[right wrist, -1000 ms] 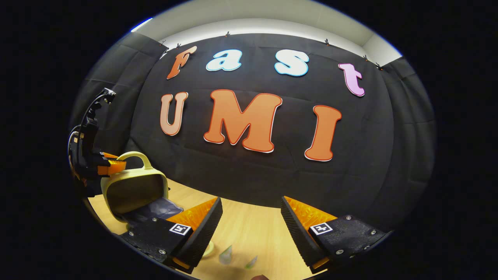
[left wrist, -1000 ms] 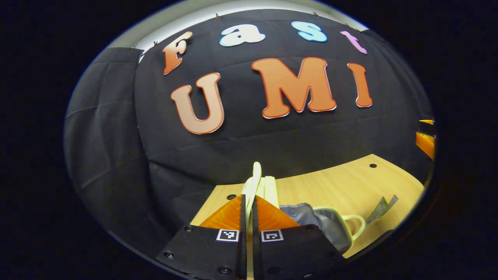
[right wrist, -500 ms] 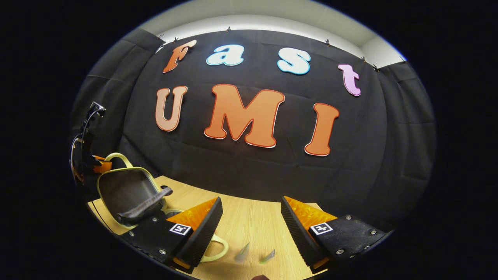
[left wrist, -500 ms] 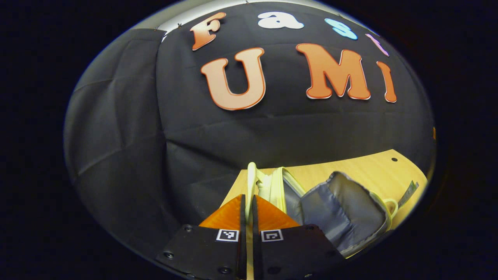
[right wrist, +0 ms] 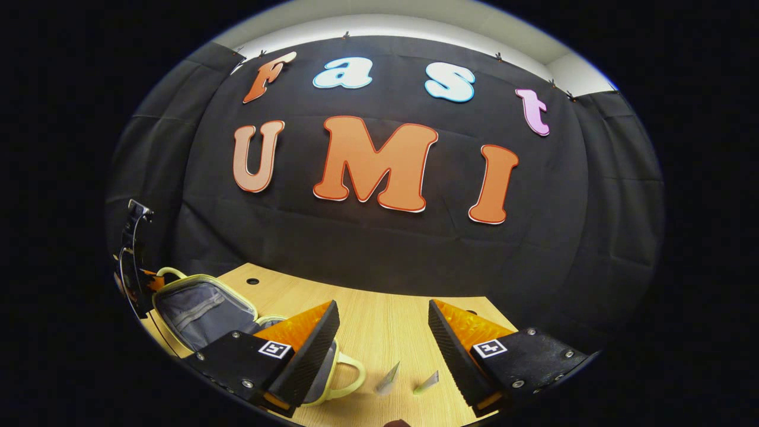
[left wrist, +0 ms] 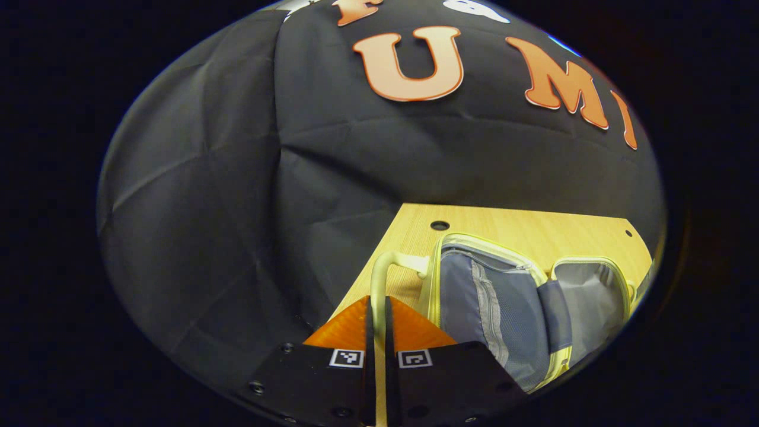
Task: First open the suitcase, pack the skin care products into it, and then close the suitcase.
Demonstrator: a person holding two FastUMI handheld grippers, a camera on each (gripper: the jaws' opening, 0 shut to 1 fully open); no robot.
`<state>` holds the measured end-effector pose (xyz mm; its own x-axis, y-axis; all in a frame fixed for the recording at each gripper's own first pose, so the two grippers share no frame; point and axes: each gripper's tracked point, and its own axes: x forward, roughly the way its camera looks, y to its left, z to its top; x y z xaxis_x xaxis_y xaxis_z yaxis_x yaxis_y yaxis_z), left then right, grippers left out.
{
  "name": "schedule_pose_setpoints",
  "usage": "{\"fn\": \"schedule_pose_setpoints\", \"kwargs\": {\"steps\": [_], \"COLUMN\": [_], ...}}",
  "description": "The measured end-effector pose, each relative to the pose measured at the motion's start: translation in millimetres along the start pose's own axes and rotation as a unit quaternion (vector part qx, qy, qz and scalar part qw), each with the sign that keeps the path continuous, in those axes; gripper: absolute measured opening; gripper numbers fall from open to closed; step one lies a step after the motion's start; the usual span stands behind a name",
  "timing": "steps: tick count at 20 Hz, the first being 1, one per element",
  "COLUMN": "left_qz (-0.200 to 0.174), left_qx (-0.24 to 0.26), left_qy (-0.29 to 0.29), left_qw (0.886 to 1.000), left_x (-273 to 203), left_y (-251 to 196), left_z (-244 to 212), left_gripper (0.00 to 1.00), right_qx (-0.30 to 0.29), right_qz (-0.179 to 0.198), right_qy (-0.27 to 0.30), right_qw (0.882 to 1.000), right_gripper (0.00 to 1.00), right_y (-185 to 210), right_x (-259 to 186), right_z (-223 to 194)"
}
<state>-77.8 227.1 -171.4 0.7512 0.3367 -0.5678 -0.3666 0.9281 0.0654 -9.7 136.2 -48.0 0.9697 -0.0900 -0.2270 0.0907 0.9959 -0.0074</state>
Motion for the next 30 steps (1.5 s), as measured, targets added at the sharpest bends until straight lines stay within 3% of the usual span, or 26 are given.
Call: {"fn": "schedule_pose_setpoints", "kwargs": {"steps": [2, 5, 10, 18, 25, 30], "left_qz": [0.034, 0.015, -0.020, -0.158, -0.274, -0.318], "left_qx": [-0.001, -0.005, 0.023, 0.090, 0.132, 0.176], "left_qy": [0.008, -0.013, -0.065, -0.112, -0.117, -0.097], "left_qw": [0.999, 1.000, 0.997, 0.977, 0.945, 0.927], "left_x": [1.3, -4.5, -35.6, -106.1, -163.8, -181.3], "left_y": [8.2, -4.7, -63.9, -242.1, -398.2, -474.7], "left_z": [-6.5, -0.2, 30.9, 46.0, 10.0, -34.0], "left_gripper": [0.12, 0.28, 1.00, 0.98, 0.99, 0.99], "right_qx": [0.010, 0.017, 0.014, 0.000, -0.009, -0.015], "right_qz": [0.003, 0.002, -0.003, 0.005, 0.023, 0.029], "right_qy": [-0.003, -0.006, -0.009, 0.012, 0.036, 0.043], "right_qw": [1.000, 1.000, 1.000, 1.000, 0.999, 0.999], "right_gripper": [0.95, 0.95, 0.95, 0.95, 0.96, 0.96], "right_y": [2.4, -0.7, -17.2, -61.3, -111.8, -147.1], "right_x": [-0.8, 1.5, 5.1, 4.4, -4.9, -7.0], "right_z": [3.0, 4.2, 0.0, -27.3, -54.3, -64.5]}}
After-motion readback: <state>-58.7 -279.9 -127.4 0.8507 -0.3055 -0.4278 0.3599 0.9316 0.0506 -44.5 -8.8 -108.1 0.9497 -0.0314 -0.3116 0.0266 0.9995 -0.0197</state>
